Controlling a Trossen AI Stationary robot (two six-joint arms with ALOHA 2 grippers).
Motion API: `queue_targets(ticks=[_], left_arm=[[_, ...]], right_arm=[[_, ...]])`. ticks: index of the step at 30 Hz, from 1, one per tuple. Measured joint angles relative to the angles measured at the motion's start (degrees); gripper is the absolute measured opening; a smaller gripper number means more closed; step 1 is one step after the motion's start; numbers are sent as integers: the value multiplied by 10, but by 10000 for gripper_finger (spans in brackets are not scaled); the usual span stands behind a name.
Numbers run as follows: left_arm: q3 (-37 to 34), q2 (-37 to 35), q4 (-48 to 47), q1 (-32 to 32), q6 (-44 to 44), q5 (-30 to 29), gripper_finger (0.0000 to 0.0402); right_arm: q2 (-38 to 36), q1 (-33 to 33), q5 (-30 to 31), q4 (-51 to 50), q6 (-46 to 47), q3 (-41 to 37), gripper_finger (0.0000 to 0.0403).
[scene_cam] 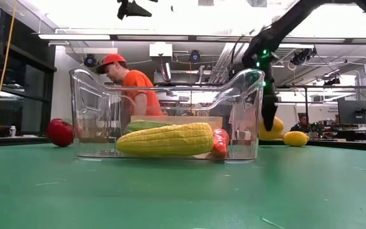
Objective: Sort produce into baskets
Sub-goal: Put the yellow bell pepper into the transparent bin
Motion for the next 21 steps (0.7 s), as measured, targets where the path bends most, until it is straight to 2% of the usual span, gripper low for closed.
queue_targets(ticks=[4,9,11,16,21], left_arm=[[0,14,6,13,0,23,289],[0,35,1,16,-10,73,289],[0,47,-2,7,-18,78,289],[-9,70,7,-31,-44,80,289],[-131,51,97,-78,-111,76,289]], right_arm=[[-65,10,-61,1,35,10,276],[-156,41,-203,21,107,11,276],[-185,64,-238,34,125,6,276],[-224,142,-250,79,159,-9,276],[-224,229,-270,84,184,-11,276]])
